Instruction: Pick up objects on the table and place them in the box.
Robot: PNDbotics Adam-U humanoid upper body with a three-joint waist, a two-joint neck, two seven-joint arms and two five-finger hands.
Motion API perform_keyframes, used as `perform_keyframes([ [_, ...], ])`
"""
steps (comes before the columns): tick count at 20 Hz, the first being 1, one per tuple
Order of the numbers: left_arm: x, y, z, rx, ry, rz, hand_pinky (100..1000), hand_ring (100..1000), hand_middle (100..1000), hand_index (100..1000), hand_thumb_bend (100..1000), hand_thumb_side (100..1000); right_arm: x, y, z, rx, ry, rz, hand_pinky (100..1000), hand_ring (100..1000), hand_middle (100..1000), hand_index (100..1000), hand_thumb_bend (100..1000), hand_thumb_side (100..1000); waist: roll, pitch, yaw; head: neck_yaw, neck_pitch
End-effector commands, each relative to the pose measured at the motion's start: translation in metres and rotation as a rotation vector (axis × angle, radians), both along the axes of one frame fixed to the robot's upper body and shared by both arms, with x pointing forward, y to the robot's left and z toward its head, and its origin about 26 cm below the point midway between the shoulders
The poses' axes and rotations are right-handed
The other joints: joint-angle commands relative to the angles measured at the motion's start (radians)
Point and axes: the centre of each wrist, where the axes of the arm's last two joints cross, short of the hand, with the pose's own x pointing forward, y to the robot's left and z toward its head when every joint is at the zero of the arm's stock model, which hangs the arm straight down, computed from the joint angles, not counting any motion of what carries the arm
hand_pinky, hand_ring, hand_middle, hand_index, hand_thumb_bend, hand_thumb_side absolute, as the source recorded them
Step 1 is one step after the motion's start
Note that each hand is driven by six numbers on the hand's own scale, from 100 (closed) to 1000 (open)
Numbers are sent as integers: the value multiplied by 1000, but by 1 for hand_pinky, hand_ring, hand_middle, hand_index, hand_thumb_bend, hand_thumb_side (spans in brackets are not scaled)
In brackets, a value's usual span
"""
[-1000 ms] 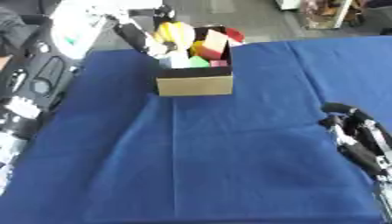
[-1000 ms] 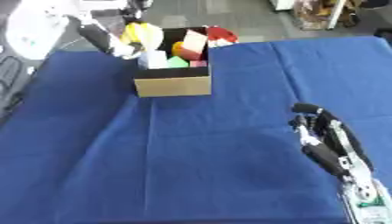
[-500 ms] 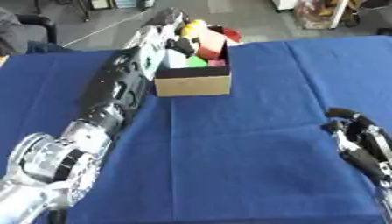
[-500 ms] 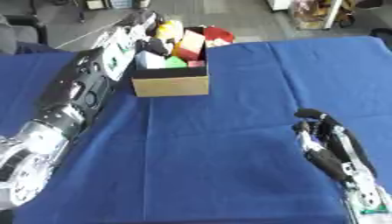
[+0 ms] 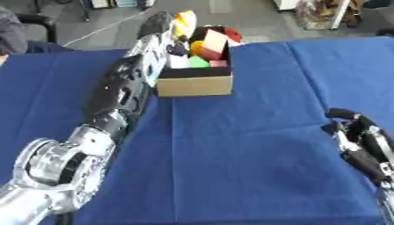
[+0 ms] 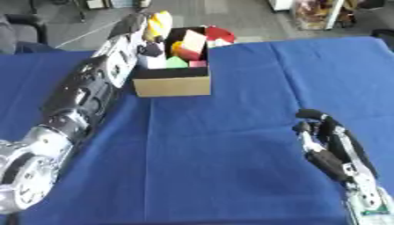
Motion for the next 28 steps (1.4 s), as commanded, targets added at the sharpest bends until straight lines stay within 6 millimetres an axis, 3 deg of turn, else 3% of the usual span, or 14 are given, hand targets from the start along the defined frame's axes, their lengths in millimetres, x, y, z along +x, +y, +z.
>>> perform_keyframes([
  [1,1,-2,16,34,-55,-26,813,806,870,996,191,501,3,-1,6,-3,-18,4,760,672,745,807,100,368,-20,-11,2,2,1],
  [4,1,0,17,55,-65,-40,827,824,895,1000,235,570,3,-1,6,-4,-17,5,760,673,745,807,100,367,-20,-11,3,2,2],
  [7,1,2,18,66,-68,-52,829,844,930,1000,427,661,3,-1,6,-4,-17,5,761,673,745,807,100,369,-20,-11,3,1,3],
  [8,2,2,18,68,-69,-55,829,844,931,1000,431,662,3,-1,6,-4,-17,6,761,673,745,807,100,370,-20,-11,3,2,3],
  [12,1,7,28,39,-119,-87,824,829,908,1000,335,605,3,-1,6,-5,-19,7,761,674,745,807,100,374,-21,-12,4,0,4],
  [15,-2,18,47,-36,-196,-148,813,806,871,988,100,504,3,-1,6,-6,-21,6,762,674,745,808,100,379,-18,-12,7,-1,4],
  [21,-26,52,82,-285,-389,-394,805,789,834,968,100,475,4,-1,10,-6,-37,5,763,675,745,808,100,413,-12,-13,15,-5,4],
  [25,-57,75,80,-464,-447,-549,801,781,821,959,100,568,7,-1,15,-7,-60,-1,763,674,744,808,100,421,-9,-13,21,-2,4],
  [28,-85,90,65,-612,-434,-635,800,779,814,954,100,612,8,-1,19,-7,-77,-5,762,674,744,808,100,425,-7,-10,25,6,4],
])
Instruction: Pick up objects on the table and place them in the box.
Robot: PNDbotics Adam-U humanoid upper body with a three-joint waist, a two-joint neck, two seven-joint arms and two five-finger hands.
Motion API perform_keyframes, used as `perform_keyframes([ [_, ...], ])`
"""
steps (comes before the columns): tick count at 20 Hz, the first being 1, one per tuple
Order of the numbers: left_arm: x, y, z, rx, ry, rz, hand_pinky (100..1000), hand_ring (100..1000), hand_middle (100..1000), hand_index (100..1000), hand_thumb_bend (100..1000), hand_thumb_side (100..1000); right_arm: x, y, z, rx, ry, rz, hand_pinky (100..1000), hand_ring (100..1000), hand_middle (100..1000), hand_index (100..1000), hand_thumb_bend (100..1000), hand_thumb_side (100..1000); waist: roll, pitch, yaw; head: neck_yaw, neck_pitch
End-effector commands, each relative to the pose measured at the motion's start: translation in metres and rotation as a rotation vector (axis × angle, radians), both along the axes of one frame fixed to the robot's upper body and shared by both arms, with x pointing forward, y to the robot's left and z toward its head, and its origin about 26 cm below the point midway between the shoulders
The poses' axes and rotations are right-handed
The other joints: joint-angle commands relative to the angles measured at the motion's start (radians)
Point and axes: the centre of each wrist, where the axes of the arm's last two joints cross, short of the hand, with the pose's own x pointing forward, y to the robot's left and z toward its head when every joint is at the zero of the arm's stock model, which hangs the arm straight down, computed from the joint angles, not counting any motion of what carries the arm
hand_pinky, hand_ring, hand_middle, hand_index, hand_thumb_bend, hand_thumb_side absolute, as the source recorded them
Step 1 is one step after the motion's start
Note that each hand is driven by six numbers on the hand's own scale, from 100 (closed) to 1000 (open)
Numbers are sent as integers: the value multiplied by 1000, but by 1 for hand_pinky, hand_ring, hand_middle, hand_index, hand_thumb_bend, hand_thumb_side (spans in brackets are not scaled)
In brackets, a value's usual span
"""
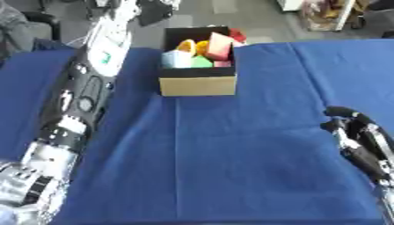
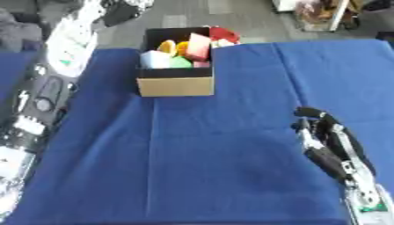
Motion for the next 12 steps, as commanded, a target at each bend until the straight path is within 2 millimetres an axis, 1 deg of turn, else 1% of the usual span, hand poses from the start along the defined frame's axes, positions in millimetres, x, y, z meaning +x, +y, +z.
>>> perform_keyframes([
  [1,-30,12,15,-117,-58,-126,802,783,815,954,100,616,3,-1,14,-6,-54,-4,762,674,744,808,100,426,-5,-9,3,8,4],
  [3,-49,20,-1,-192,-32,-175,798,780,809,948,100,641,3,0,16,-2,-61,-6,762,674,744,810,100,428,-6,-6,5,12,4],
  [6,-74,27,-32,-289,39,-213,791,772,799,934,100,654,4,1,19,7,-72,-7,762,674,743,811,100,430,-12,-1,11,17,4],
  [8,-86,30,-50,-338,88,-228,790,768,794,932,100,680,4,1,20,13,-78,-8,762,673,743,812,100,432,-16,1,16,21,4],
  [9,-91,31,-57,-358,108,-236,790,768,794,932,100,680,4,1,21,16,-80,-9,762,673,743,812,100,432,-18,2,18,22,4],
  [12,-105,33,-78,-408,165,-254,787,761,785,929,100,719,5,1,23,28,-90,-13,761,673,742,814,100,436,-26,8,28,24,4],
])
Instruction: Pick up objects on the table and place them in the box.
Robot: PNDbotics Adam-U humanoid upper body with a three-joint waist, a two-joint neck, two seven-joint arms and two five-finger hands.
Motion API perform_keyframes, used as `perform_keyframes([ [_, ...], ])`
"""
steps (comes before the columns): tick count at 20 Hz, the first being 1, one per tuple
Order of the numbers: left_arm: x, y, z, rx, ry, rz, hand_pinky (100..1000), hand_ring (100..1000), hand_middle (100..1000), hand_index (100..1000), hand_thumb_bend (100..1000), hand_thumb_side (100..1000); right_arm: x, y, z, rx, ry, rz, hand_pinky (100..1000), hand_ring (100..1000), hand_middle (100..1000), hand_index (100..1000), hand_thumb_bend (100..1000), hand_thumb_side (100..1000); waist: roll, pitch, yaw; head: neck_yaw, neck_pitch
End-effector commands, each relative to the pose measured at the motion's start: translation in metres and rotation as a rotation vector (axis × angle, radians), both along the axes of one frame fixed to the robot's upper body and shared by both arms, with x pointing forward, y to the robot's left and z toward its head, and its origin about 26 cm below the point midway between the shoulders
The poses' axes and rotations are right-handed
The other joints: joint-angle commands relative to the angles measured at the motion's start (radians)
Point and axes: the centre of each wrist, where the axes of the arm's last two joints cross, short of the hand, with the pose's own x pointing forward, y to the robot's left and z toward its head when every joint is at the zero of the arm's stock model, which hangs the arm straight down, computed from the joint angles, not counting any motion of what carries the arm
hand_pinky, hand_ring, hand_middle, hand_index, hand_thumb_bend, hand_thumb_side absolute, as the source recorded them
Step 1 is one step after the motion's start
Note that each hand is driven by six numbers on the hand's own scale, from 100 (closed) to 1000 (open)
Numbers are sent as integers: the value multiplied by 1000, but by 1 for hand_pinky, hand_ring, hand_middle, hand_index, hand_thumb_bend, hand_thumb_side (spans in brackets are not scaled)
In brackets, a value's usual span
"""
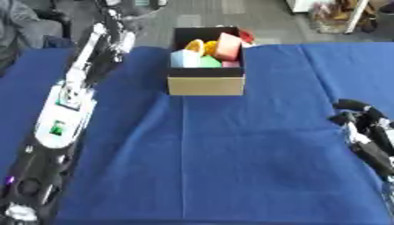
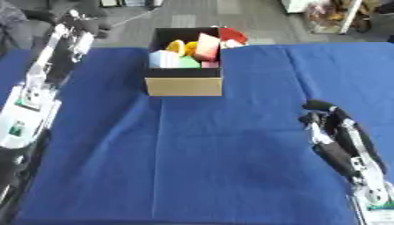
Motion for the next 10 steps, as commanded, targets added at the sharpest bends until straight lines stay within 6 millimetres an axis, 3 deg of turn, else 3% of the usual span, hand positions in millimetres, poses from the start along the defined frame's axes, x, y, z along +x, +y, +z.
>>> perform_keyframes([
  [1,-10,1,1,-42,-4,-33,787,761,785,929,100,719,2,0,14,11,-48,-4,761,673,742,814,100,436,-20,8,6,5,4],
  [10,-20,3,-17,-68,62,0,781,754,773,916,100,728,3,3,16,32,-60,-4,760,672,742,817,100,441,-29,9,17,8,4],
])
